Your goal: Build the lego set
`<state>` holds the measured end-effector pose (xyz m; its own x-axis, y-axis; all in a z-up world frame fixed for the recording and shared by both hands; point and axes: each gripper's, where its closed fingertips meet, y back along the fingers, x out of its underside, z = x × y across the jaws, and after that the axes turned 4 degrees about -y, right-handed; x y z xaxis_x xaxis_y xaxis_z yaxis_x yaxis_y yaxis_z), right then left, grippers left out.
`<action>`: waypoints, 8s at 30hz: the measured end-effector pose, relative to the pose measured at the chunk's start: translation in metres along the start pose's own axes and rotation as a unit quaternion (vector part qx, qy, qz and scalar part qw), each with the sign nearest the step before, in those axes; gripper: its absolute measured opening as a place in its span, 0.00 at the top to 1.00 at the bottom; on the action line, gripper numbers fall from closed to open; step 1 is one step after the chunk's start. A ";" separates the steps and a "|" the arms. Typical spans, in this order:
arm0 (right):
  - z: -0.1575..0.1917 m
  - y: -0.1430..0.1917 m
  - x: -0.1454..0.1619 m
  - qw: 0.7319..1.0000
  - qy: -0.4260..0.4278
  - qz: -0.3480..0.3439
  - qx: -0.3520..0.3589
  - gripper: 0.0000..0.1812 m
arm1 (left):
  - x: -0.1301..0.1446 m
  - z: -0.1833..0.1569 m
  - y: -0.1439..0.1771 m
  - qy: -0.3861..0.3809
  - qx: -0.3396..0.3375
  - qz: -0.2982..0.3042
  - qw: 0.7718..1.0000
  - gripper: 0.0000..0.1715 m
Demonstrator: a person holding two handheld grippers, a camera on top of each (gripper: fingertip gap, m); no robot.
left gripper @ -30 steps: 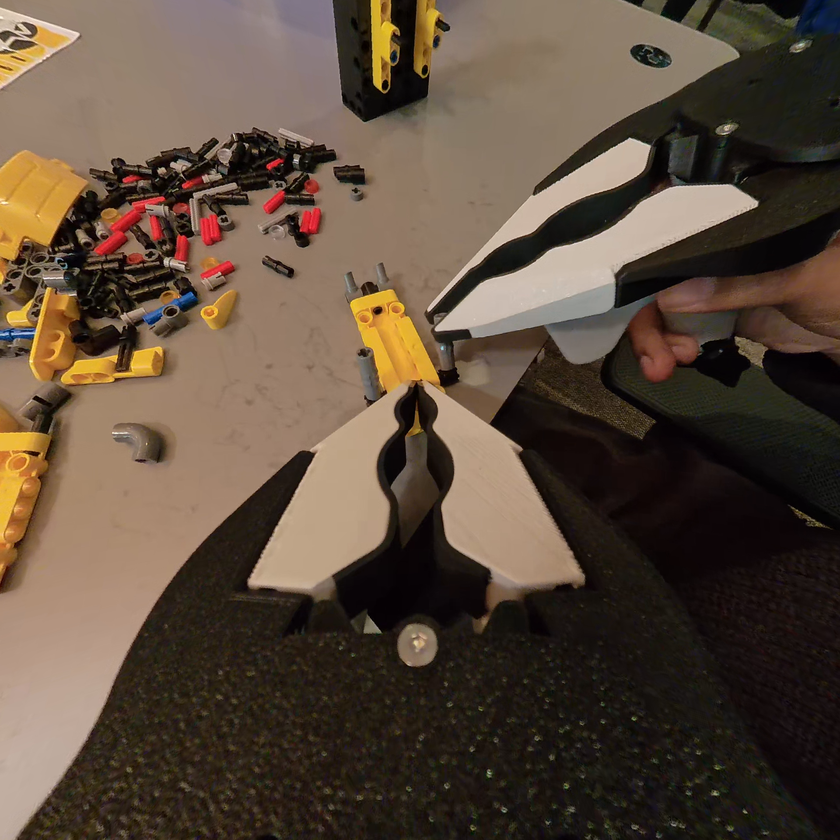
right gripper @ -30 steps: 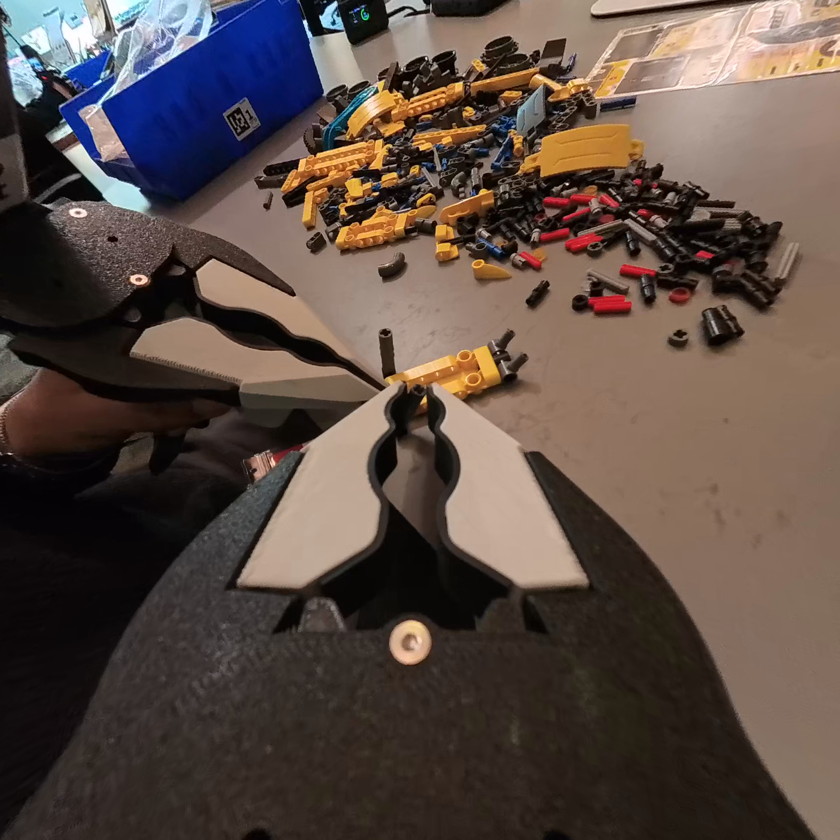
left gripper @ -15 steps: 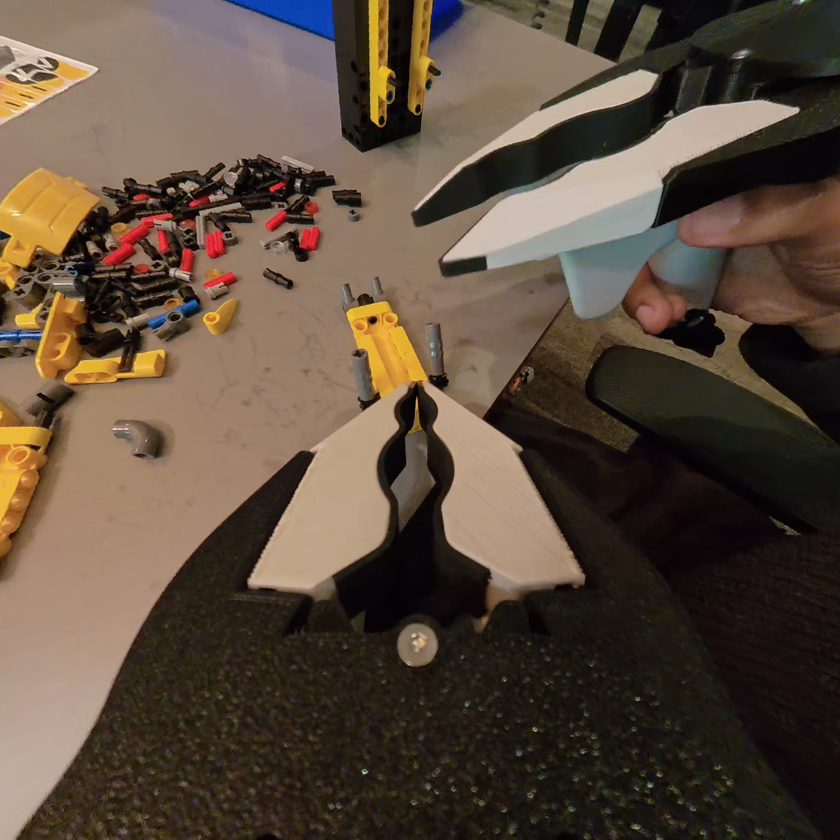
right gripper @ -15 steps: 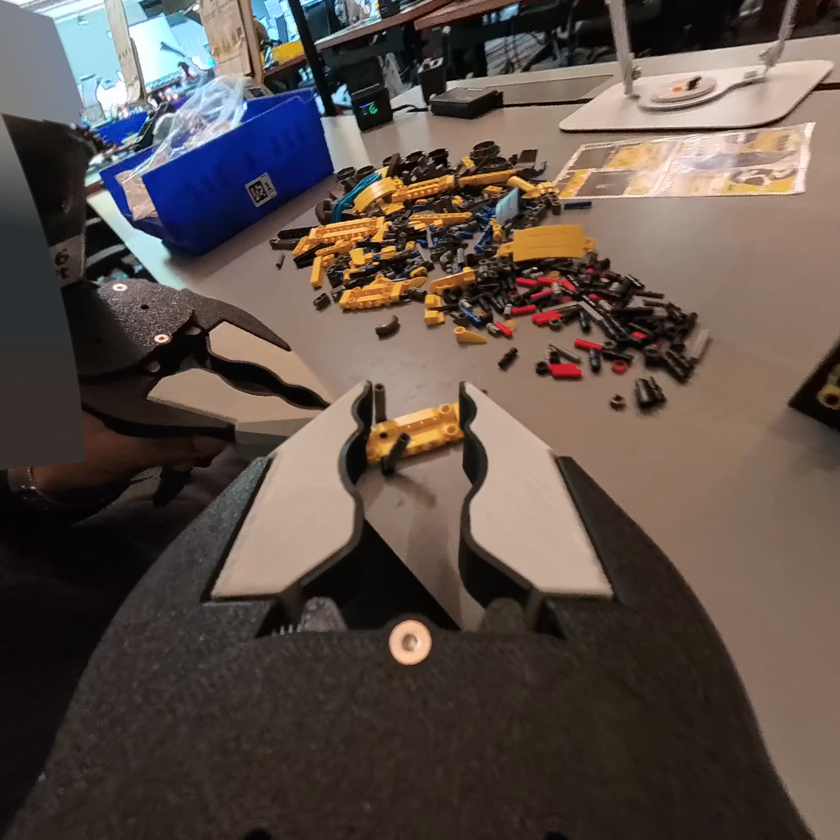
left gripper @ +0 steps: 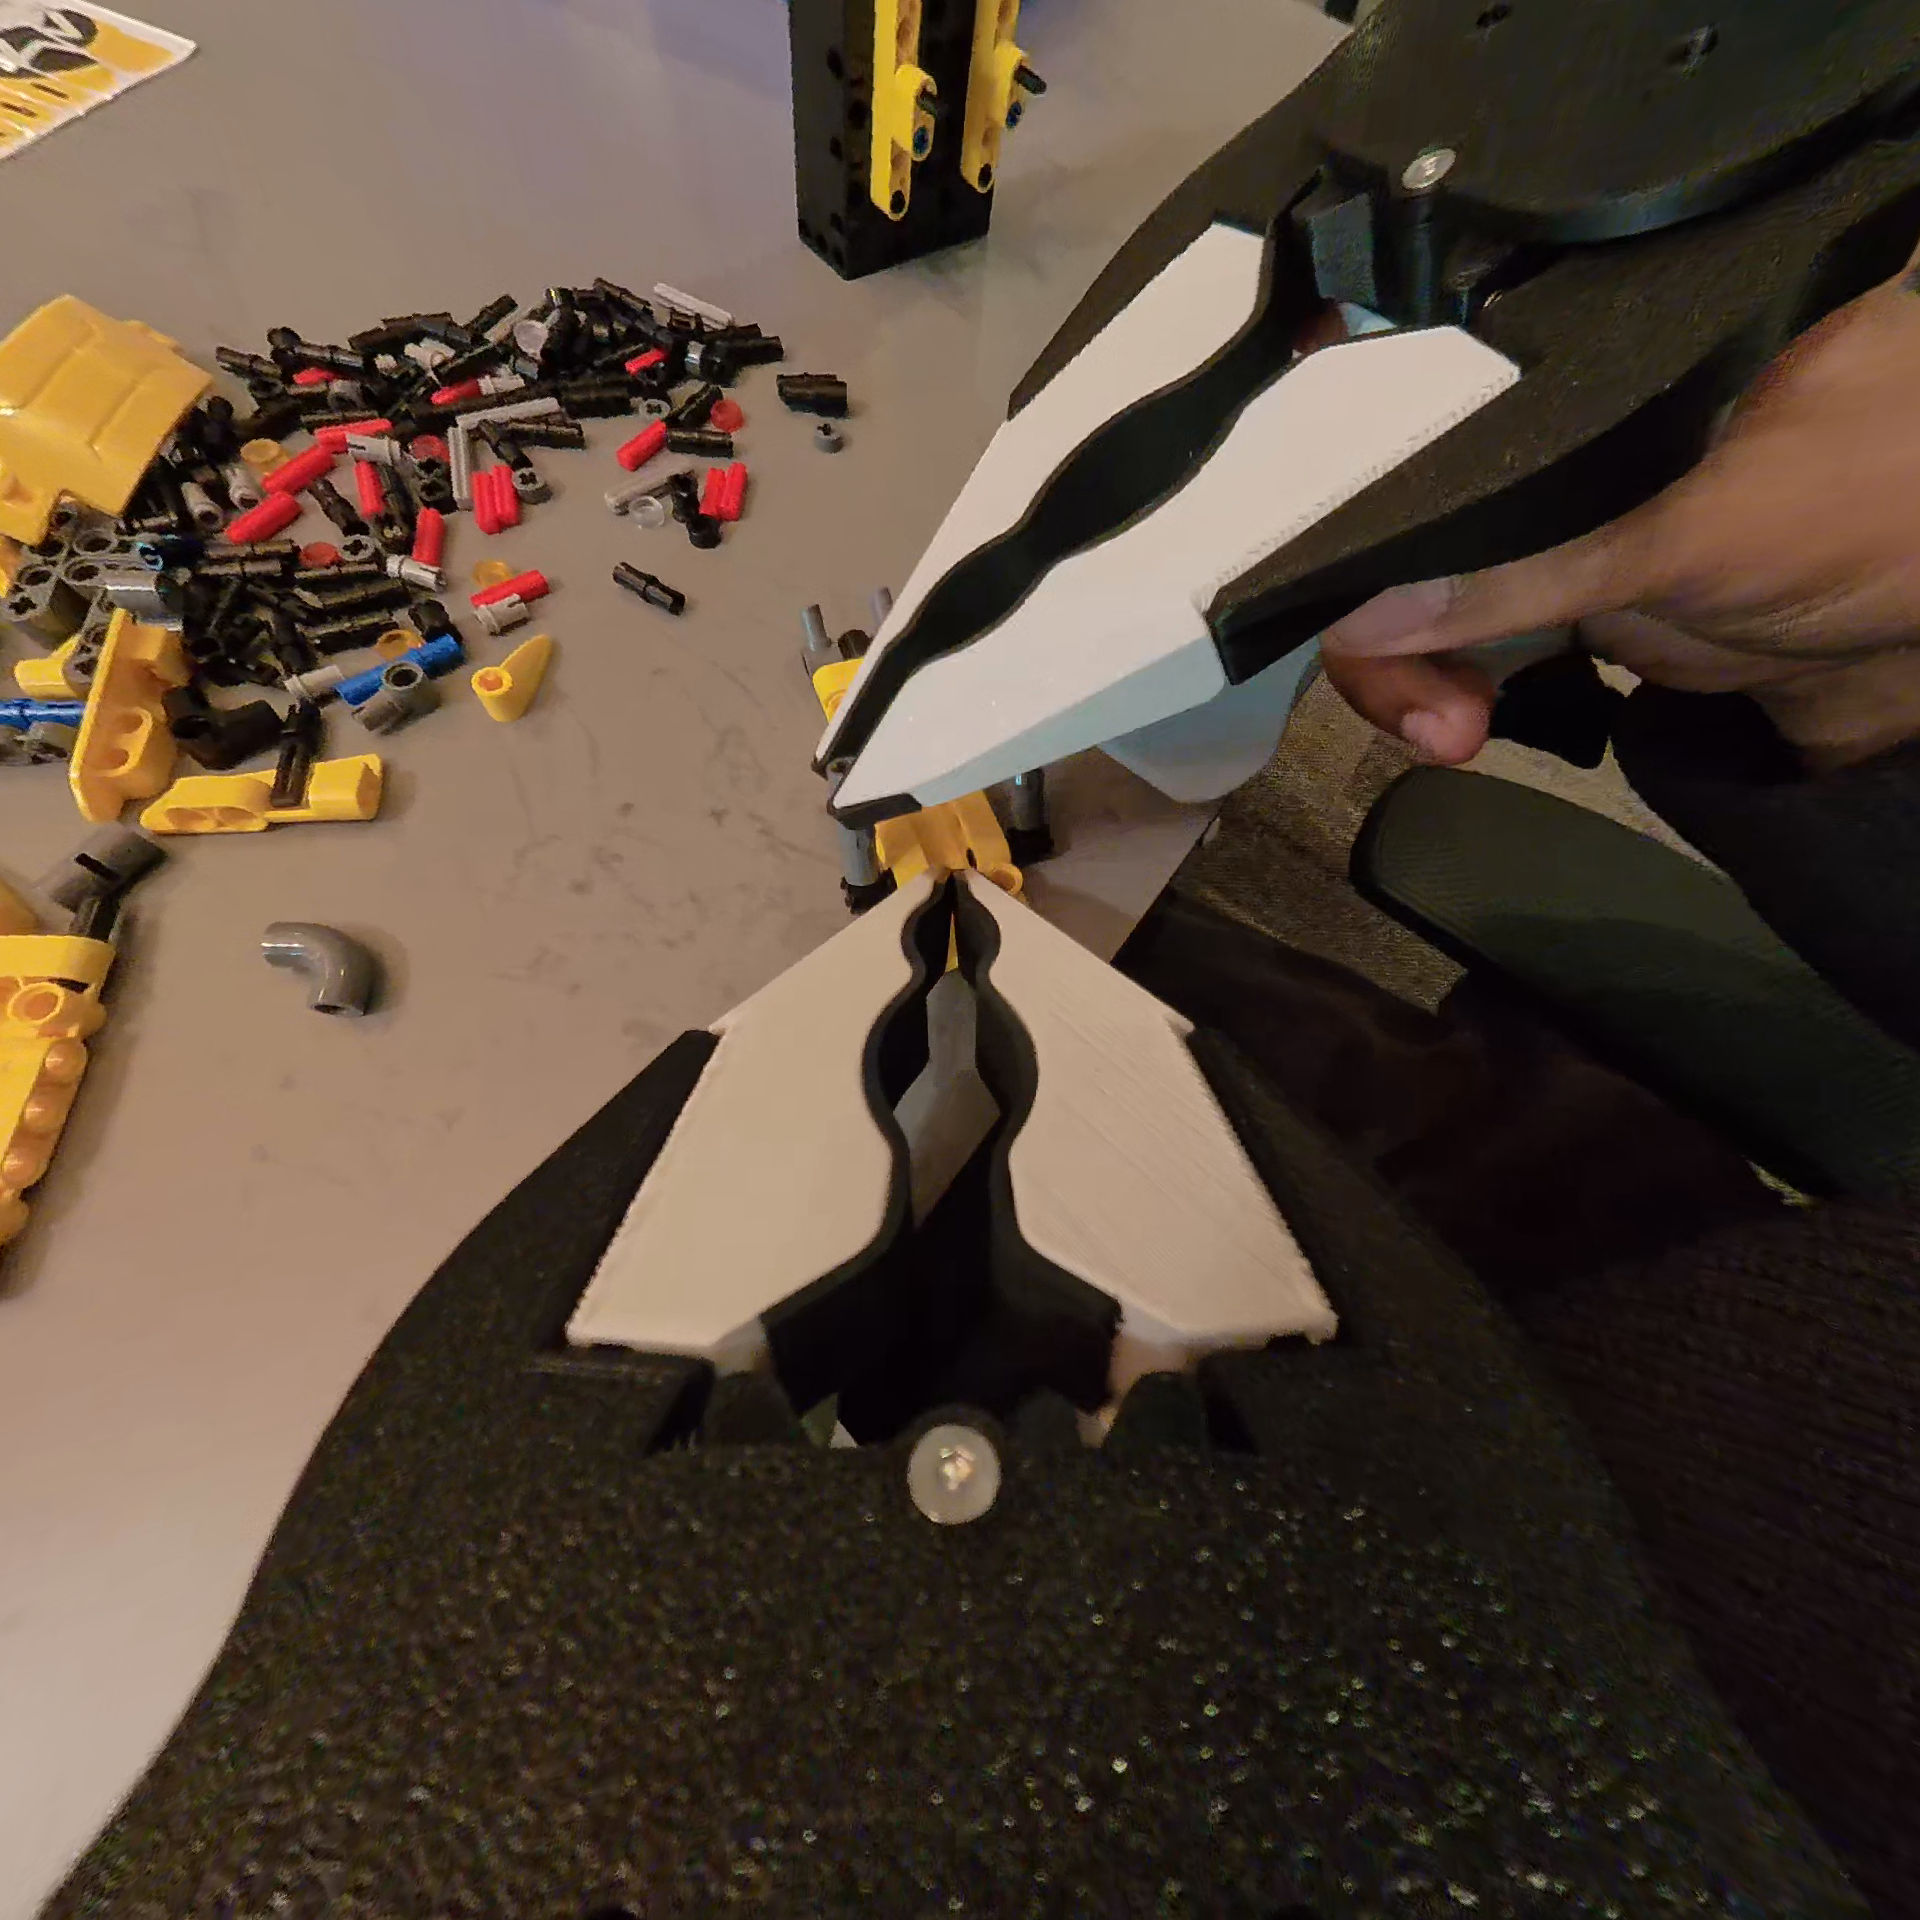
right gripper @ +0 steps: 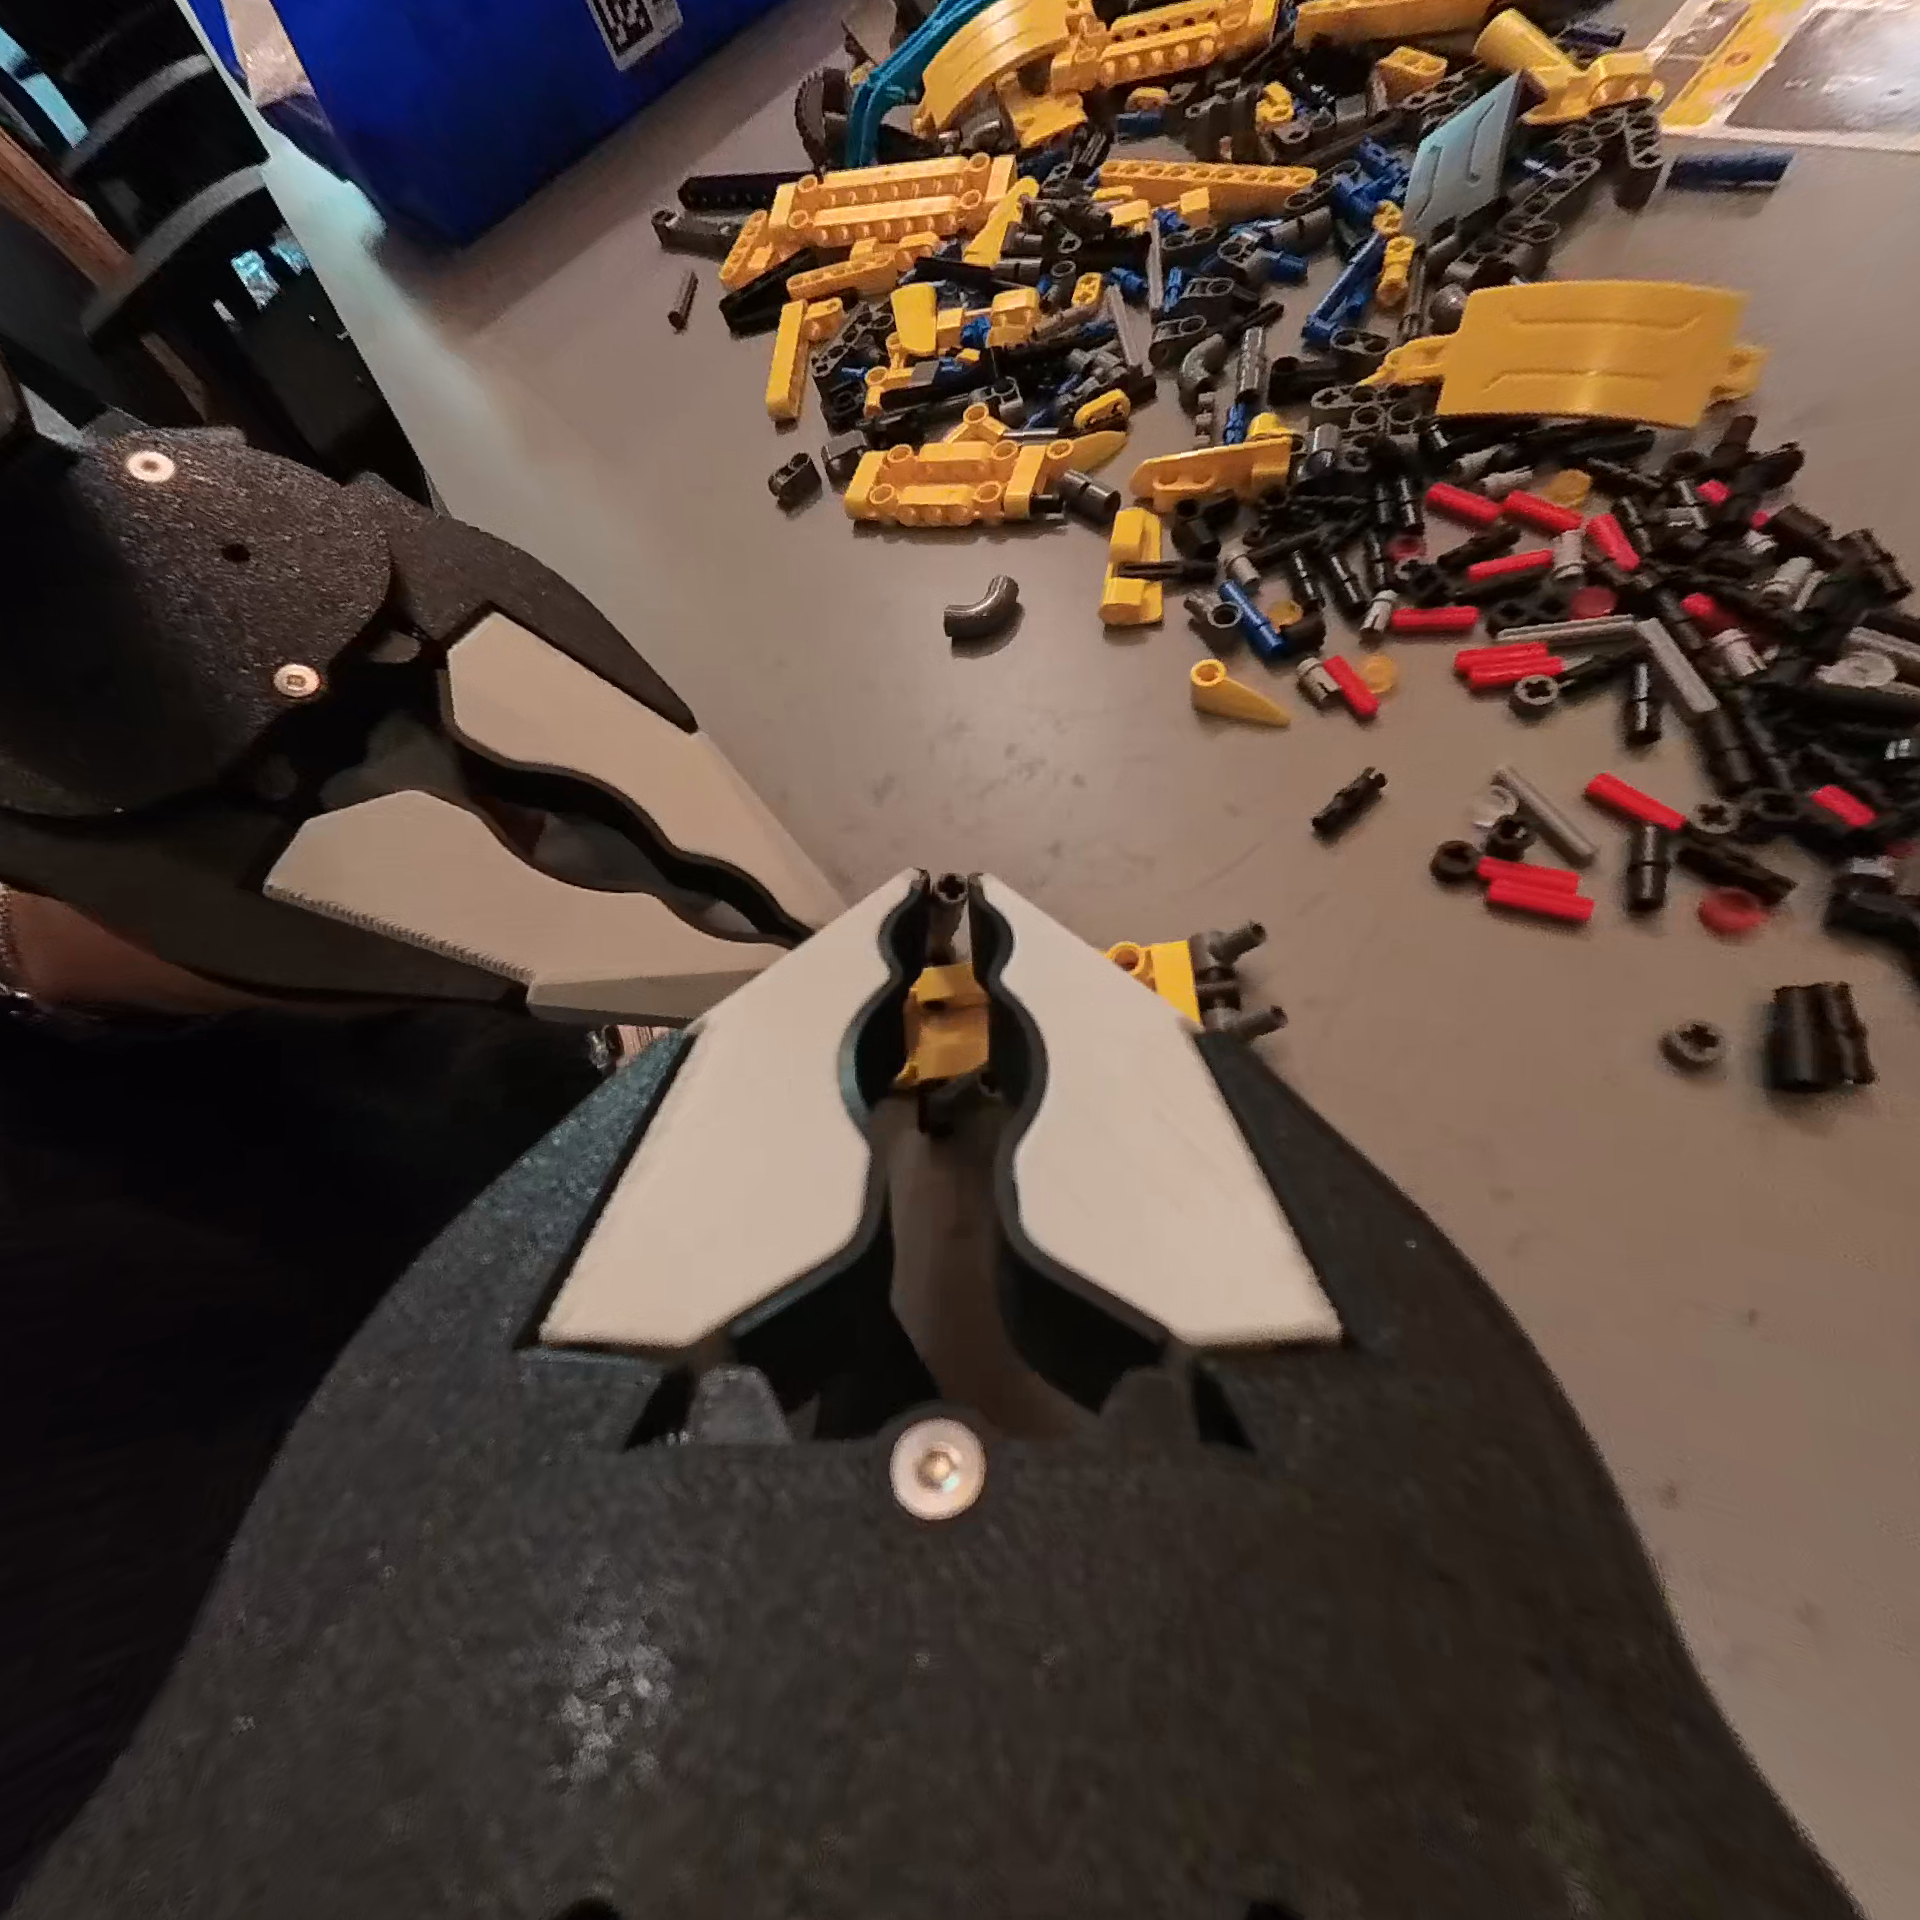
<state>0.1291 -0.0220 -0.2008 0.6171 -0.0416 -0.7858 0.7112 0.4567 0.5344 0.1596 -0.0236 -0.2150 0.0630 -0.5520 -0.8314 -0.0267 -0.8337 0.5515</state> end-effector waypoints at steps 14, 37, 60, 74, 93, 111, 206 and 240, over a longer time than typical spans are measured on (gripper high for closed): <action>-0.008 -0.001 0.000 1.000 -0.006 0.009 0.010 0.96 | 0.000 0.000 0.000 0.008 0.002 -0.001 1.000 1.00; -0.059 0.054 -0.008 0.988 -0.033 -0.117 0.094 0.87 | -0.005 0.023 0.016 0.010 -0.044 -0.035 0.998 0.99; 0.015 0.026 0.003 0.995 -0.016 -0.092 -0.033 0.77 | -0.001 0.022 0.008 -0.024 -0.029 -0.028 0.999 0.87; -0.019 0.022 -0.024 0.990 -0.082 -0.117 -0.005 0.97 | -0.001 0.023 0.005 -0.047 -0.040 -0.014 0.998 0.97; -0.022 -0.007 -0.010 0.998 -0.058 -0.037 0.016 1.00 | -0.001 0.024 0.000 -0.033 -0.024 0.001 0.999 1.00; -0.015 -0.007 -0.015 0.998 -0.030 -0.049 0.004 1.00 | -0.001 0.024 0.000 -0.033 -0.025 -0.001 0.999 1.00; -0.029 0.035 0.004 0.990 -0.047 -0.129 0.018 0.86 | 0.003 0.016 -0.005 -0.088 -0.026 0.016 0.996 0.68; -0.008 0.013 -0.009 0.996 -0.028 -0.086 -0.012 0.91 | -0.009 0.019 0.005 -0.070 -0.037 -0.029 0.996 1.00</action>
<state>0.1299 -0.0085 -0.1897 0.5055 -0.1701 -0.8459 0.8002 0.4592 0.3859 0.1396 -0.0230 -0.2062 -0.0780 -0.5034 -0.8605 0.0463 -0.8640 0.5013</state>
